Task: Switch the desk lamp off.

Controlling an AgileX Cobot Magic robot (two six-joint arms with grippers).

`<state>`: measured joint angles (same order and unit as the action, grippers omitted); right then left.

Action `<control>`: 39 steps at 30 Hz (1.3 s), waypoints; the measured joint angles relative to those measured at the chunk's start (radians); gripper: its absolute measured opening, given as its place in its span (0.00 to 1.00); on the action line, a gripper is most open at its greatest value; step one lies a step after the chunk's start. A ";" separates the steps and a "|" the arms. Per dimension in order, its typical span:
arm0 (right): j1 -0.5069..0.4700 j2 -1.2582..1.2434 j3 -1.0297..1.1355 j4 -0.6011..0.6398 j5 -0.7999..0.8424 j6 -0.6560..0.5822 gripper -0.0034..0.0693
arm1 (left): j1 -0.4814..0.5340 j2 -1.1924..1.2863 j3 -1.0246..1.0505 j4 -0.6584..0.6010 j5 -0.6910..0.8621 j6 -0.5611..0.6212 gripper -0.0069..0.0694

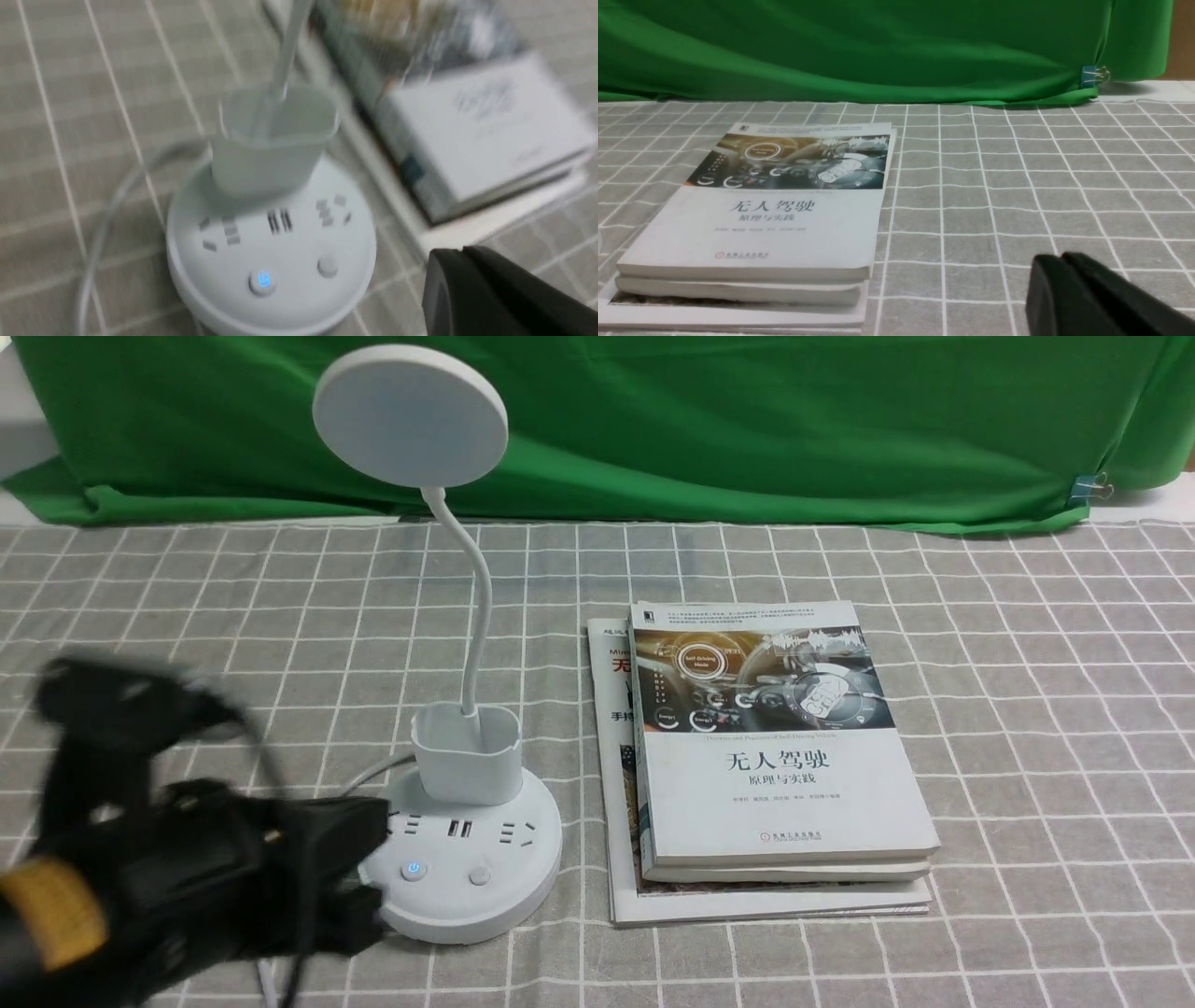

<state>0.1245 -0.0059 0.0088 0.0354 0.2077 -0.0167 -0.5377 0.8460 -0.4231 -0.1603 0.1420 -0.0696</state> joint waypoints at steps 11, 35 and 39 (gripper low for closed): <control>0.000 0.000 0.000 0.000 0.000 0.000 0.10 | 0.000 -0.172 0.121 0.102 -0.026 0.021 0.09; 0.000 0.000 0.000 0.000 0.000 0.000 0.10 | 0.476 -0.761 0.403 0.068 -0.166 0.259 0.09; 0.000 0.000 0.000 0.000 0.000 0.000 0.10 | 0.523 -0.840 0.427 0.069 -0.047 0.220 0.09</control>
<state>0.1245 -0.0059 0.0088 0.0354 0.2077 -0.0167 -0.0147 0.0056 0.0037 -0.0914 0.0950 0.1506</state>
